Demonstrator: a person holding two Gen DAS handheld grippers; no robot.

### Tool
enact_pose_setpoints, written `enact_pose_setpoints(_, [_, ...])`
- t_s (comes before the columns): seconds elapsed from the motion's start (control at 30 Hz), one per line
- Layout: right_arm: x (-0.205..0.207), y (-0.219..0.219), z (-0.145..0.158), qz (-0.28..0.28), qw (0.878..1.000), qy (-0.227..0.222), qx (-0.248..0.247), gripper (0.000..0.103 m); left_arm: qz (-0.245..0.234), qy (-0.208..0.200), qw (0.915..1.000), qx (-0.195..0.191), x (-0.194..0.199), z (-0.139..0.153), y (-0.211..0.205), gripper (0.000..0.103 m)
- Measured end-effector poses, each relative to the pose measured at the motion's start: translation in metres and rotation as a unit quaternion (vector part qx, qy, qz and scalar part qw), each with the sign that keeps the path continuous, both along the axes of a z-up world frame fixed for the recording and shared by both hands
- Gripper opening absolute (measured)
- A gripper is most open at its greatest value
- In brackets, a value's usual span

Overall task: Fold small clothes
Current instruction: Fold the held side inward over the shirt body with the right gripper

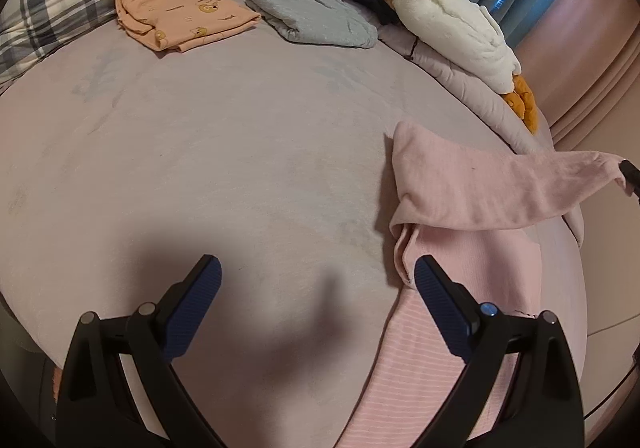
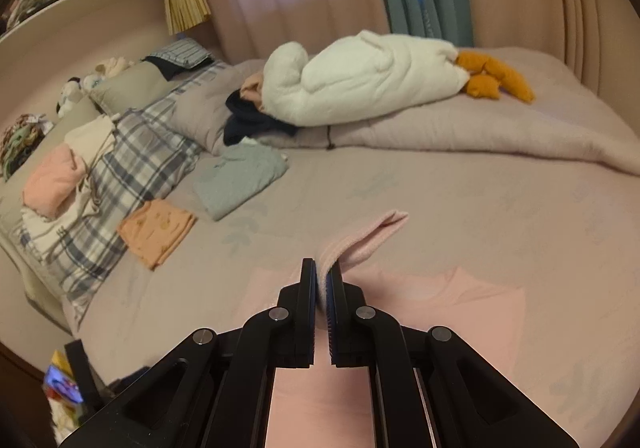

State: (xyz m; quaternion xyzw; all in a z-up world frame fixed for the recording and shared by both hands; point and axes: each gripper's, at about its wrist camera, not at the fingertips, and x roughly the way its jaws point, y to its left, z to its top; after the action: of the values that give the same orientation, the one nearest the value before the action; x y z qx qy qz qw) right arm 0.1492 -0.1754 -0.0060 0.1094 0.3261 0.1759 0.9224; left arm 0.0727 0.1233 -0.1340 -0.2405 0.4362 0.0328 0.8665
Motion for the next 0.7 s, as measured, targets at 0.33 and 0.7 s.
enact_pose_setpoints(0.33, [0.007,-0.032,-0.011,-0.033,0.999,0.012,-0.030,0.006,-0.023,-0.002,0.9997,0.009,0.027,0.004,-0.018,0.098])
enact_pose_setpoints(0.7, [0.022,-0.069,-0.061,-0.068,0.993,0.080,-0.062,0.006,-0.068,0.004,0.9976,0.014,0.079,0.007,-0.051,0.094])
